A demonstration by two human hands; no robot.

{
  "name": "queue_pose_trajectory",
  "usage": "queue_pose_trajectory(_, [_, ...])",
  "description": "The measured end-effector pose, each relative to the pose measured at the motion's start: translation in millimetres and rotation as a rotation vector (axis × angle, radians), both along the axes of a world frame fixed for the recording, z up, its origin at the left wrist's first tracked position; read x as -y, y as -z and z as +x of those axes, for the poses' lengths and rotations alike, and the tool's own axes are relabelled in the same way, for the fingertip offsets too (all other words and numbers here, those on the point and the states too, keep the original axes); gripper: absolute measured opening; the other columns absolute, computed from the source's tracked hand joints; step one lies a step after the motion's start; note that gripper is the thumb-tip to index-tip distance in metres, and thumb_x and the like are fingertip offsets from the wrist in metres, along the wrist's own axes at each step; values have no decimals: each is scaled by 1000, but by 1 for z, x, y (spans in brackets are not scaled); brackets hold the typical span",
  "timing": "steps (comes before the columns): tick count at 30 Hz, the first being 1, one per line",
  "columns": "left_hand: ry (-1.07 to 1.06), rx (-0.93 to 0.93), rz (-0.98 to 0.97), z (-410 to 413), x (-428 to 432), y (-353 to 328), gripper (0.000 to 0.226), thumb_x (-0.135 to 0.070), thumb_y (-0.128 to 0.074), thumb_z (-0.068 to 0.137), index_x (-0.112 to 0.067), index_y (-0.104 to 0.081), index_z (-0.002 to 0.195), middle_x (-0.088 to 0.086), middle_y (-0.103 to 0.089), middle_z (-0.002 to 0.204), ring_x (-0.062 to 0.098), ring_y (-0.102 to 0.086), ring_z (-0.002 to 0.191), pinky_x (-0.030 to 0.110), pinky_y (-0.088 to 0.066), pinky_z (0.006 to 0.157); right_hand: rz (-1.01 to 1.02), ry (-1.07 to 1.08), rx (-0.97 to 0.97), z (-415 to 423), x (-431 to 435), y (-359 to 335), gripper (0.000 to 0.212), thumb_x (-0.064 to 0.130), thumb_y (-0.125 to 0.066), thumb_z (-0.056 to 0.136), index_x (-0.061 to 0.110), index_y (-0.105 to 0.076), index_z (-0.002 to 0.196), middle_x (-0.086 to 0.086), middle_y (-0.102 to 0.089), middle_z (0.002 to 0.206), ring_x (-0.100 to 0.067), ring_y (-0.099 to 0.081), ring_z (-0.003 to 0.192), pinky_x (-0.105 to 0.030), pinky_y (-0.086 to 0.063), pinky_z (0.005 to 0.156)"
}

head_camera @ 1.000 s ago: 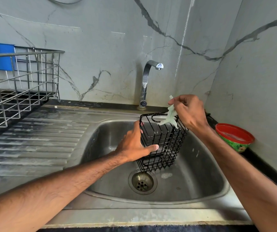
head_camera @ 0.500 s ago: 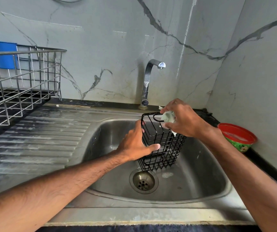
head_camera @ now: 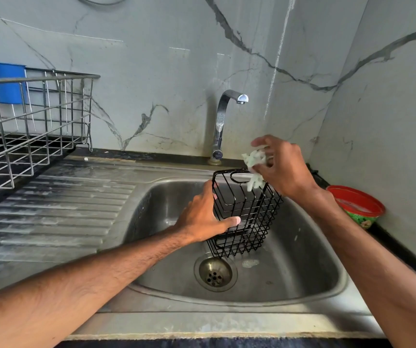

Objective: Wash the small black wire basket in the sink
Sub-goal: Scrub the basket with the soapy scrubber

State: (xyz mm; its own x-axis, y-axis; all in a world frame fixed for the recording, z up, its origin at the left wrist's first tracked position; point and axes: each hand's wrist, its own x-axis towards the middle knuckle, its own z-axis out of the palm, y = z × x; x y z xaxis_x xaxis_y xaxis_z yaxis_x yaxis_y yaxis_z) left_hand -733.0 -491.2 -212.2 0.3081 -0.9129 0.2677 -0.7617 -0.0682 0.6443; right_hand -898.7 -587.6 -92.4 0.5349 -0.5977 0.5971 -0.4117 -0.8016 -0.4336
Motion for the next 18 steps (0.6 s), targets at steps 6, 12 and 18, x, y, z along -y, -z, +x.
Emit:
queue_pose_trajectory(6, [7,36,3,-2,1,1,122,-57,-87,77,-16,-11,163,15,-43,161,35,-54,139,53,-46,113,-36,77,122,1,3,8,31,-1,-77,84,6,-72,113,-10,-74,112,-11,-68,84,-1,-50,66])
queue_pose_trajectory(12, [34,54,-35,0,1,2,121,-64,-84,77,-17,-12,161,12,-52,154,32,-60,132,41,-50,104,-167,-67,-100,27,-9,33,49,-20,-57,83,9,-75,117,-9,-73,121,-22,-73,104,-28,-58,93])
queue_pose_trajectory(18, [40,74,-53,3,3,3,117,-64,-84,76,-17,-16,158,8,-57,144,28,-65,122,40,-54,102,-245,-140,-223,36,-8,34,55,-26,-58,69,11,-80,103,-6,-74,119,-22,-71,108,-39,-58,95])
